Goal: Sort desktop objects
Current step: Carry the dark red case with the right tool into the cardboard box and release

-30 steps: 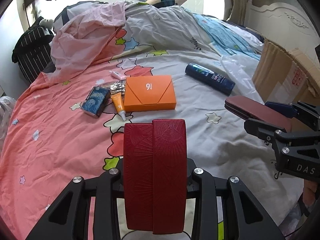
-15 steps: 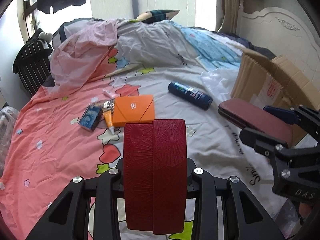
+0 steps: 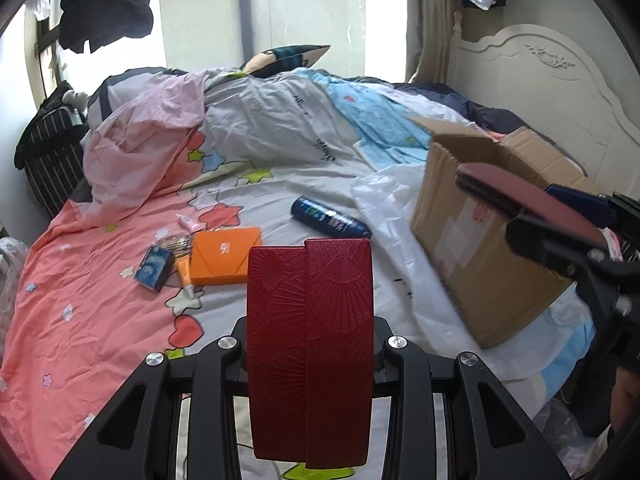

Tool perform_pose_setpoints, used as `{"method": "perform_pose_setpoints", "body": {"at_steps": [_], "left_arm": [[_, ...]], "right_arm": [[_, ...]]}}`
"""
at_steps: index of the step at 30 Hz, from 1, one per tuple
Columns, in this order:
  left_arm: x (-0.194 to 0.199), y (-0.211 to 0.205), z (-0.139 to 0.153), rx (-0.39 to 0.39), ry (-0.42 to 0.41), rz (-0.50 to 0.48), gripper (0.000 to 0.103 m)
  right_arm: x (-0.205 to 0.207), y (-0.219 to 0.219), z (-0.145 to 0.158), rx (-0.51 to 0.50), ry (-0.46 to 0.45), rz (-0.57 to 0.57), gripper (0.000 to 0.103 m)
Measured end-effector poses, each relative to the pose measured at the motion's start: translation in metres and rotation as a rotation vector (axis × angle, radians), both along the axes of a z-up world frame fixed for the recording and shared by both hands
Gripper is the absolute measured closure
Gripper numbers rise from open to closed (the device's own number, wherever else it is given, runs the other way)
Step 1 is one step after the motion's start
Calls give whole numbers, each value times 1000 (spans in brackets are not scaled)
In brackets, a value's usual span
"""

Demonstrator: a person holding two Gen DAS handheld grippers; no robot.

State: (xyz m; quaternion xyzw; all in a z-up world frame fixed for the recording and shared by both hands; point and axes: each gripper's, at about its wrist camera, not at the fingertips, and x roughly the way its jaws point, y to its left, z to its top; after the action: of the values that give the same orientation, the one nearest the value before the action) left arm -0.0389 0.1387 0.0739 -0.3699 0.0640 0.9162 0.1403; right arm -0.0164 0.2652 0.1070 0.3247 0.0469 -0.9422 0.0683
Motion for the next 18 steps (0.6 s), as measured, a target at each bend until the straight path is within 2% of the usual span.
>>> {"method": "perform_pose_setpoints", "body": {"at_steps": [7, 18], "left_arm": [[4, 29, 9, 16, 13, -61, 68], [-1, 65, 10, 26, 3, -125, 68]], "right_arm": [[7, 48, 8, 6, 3, -111, 40], [-4, 103, -16, 11, -71, -236, 40]]}}
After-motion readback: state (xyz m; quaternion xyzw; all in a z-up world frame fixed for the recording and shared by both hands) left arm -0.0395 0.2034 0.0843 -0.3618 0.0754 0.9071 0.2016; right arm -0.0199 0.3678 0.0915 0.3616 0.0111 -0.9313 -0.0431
